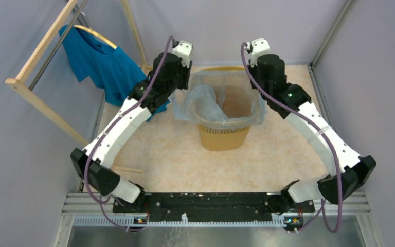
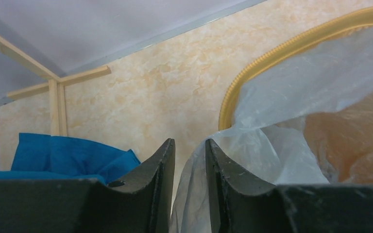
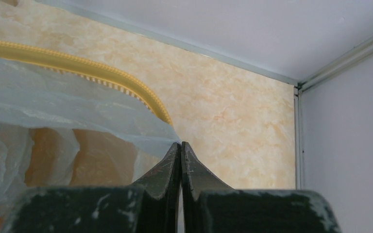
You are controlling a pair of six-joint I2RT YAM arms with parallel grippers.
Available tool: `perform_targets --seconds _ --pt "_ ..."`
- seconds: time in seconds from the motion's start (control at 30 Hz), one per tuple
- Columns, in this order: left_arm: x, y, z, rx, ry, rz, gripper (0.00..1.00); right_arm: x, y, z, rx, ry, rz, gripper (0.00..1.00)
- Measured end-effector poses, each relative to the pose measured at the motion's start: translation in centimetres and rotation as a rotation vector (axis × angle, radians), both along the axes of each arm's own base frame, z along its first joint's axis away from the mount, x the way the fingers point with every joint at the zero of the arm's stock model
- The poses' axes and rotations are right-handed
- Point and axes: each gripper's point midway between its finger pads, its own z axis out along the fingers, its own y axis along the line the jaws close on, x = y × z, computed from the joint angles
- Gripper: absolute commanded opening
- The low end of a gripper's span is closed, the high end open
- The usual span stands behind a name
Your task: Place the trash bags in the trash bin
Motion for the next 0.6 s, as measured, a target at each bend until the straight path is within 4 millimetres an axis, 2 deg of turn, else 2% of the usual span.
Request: perform_targets --seconds 0.27,0.43,0.53,0.6 --pt "4.7 -1.1 -4.2 -0.037 0.102 0.075 0.31 2.5 -1.4 -0.9 0.046 0.019 -0.016 0.00" --pt "5.6 -0.8 -4.1 -0.098 0.112 0.089 0.30 3.5 -1.4 -1.1 0.092 0.024 0.012 0.01" --pt "6.1 -0.5 -3.9 -0.138 0.114 0.091 0.29 4.3 -1.3 -1.3 0.132 0.028 0.032 0.12" --pt "6.4 -0.3 -4.1 -0.163 0.119 0.091 0.28 5.0 -1.3 -1.7 0.157 0.036 0.038 0.14"
